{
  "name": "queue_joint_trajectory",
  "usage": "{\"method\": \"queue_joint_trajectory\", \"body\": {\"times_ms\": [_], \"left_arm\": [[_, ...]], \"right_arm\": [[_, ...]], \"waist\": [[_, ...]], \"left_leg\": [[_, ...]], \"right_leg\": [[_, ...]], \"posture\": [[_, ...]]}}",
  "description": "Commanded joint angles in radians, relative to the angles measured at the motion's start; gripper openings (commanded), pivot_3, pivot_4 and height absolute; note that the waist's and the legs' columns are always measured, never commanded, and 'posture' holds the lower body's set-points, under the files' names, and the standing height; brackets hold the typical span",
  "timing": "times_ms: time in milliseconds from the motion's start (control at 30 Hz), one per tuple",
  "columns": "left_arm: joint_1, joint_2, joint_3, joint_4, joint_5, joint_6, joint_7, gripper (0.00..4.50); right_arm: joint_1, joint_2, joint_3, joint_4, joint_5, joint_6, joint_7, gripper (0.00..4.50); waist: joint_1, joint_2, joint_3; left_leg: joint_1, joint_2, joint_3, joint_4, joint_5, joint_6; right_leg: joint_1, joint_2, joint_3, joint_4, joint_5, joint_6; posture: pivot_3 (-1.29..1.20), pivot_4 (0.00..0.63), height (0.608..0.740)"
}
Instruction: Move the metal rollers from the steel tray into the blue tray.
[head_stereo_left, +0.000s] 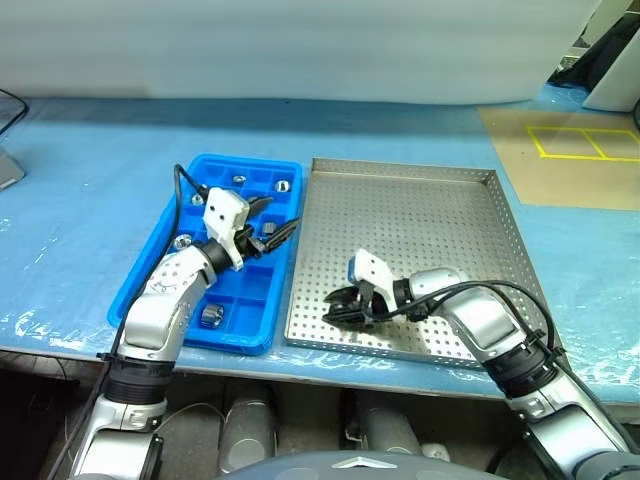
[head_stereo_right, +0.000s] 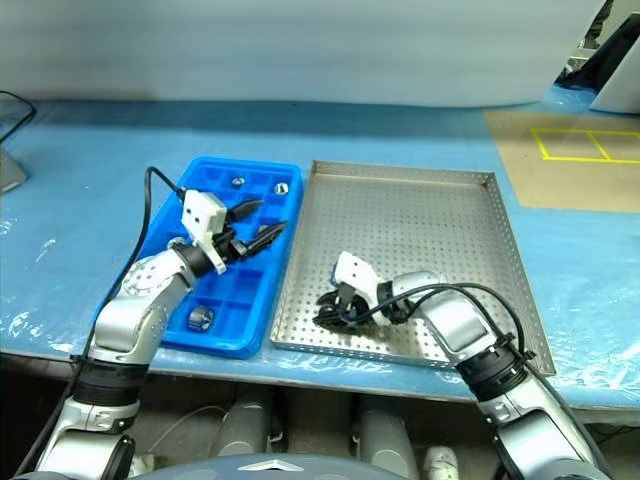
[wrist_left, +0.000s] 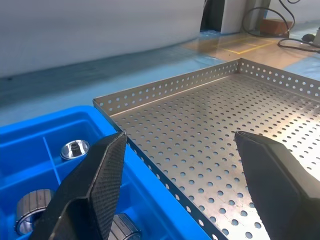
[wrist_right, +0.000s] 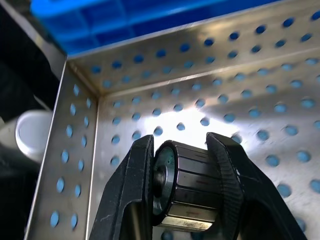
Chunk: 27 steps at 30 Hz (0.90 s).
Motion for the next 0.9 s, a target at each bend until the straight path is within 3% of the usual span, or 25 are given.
{"method": "queue_joint_trajectory", "body": {"times_ms": [33,133,267,567,867,900], "left_arm": [[0.011,0.009,0.078,-0.089,-0.024,-0.016,0.044,3.66],[0.045,0.006,0.140,-0.141,-0.023,-0.032,0.099,3.66],[0.131,0.010,0.189,-0.216,0.002,-0.030,0.163,3.66],[0.325,0.002,0.261,-0.360,0.049,-0.022,0.285,3.66],[0.368,0.005,0.253,-0.398,0.043,-0.007,0.303,3.66],[0.365,0.008,0.249,-0.399,0.043,-0.003,0.302,3.66]], "right_arm": [[-0.112,0.069,-0.118,0.012,0.111,0.022,-0.008,1.21],[-0.199,0.136,-0.171,0.062,0.172,0.053,-0.009,1.21],[-0.264,0.192,-0.147,0.122,0.180,0.045,0.024,1.21],[-0.303,0.258,0.037,0.287,0.026,-0.108,0.097,1.21],[-0.303,0.292,0.055,0.395,-0.074,-0.215,0.074,1.21],[-0.298,0.289,0.057,0.399,-0.083,-0.222,0.074,1.56]], "waist": [[0.002,0.000,0.000],[0.004,0.000,0.000],[0.028,0.000,0.000],[0.098,-0.001,0.000],[0.143,0.000,0.000],[0.143,0.000,0.000]], "left_leg": [[0.000,0.000,0.000,0.000,0.000,0.000],[-0.001,0.000,0.000,0.000,0.000,0.000],[-0.002,0.001,-0.001,-0.001,-0.001,0.001],[-0.006,0.001,-0.003,-0.001,0.000,0.000],[-0.006,0.001,-0.004,-0.001,0.000,-0.001],[-0.005,0.001,-0.004,-0.001,0.000,-0.002]], "right_leg": [[0.000,0.000,0.000,0.000,0.000,0.000],[-0.001,0.000,-0.001,0.000,0.000,-0.001],[-0.001,0.000,-0.002,0.000,-0.001,-0.002],[-0.004,-0.001,-0.005,0.000,-0.001,-0.002],[-0.004,-0.001,-0.005,0.000,-0.001,-0.002],[-0.004,-0.001,-0.005,0.000,-0.001,-0.002]], "posture": [[0.07,0.150,0.740],[0.14,0.150,0.740],[0.22,0.150,0.740],[0.38,0.150,0.740],[0.39,0.150,0.740],[0.39,0.150,0.740]]}}
